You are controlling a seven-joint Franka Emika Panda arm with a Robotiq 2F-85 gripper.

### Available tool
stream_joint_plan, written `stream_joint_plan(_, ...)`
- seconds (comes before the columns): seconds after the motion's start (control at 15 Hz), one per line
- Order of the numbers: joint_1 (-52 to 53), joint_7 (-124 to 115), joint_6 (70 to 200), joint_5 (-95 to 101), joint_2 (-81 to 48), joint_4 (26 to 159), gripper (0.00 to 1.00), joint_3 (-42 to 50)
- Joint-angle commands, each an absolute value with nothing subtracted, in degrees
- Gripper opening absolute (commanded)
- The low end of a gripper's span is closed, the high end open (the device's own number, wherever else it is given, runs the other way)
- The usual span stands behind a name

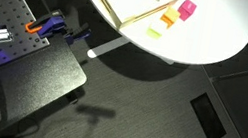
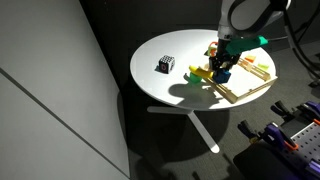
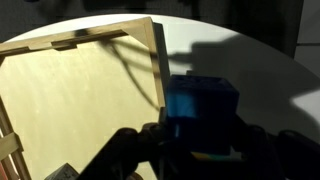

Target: Remove the blue toy bock from the box

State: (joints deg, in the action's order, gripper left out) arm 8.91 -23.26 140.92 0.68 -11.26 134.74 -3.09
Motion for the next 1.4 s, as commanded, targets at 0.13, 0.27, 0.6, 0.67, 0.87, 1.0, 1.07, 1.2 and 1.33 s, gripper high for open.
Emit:
stream_joint_plan(0.13, 9.6, -23.0, 148.4, 1.3, -12.7, 137.7, 0.31, -3.2)
stream_joint_plan(0.27, 9.8, -23.1, 149.7, 1.3, -13.6, 137.9, 0.31, -3.0)
stream_joint_plan(0.6, 10.0, -23.4, 150.6, 1.3, -15.1, 137.7, 0.95, -2.5)
stream_joint_plan(0.67, 10.0, -23.4, 150.4, 1.3, -15.2, 137.6, 1.00, -2.5)
stream_joint_plan(0.87, 10.0, -24.1, 148.7, 1.7, -14.8, 137.3, 1.00, -1.8)
stream_joint_plan(1.0, 10.2, -25.2, 147.2, 2.7, -14.6, 136.9, 1.00, -0.8)
stream_joint_plan(1.07, 10.4, -26.2, 146.5, 3.6, -14.6, 136.7, 1.00, 0.0)
stream_joint_plan(1.2, 10.2, -26.5, 144.1, 5.2, -14.5, 136.0, 1.00, 1.0)
stream_joint_plan(1.33, 9.6, -25.8, 141.0, 6.6, -14.4, 135.1, 1.00, 1.8)
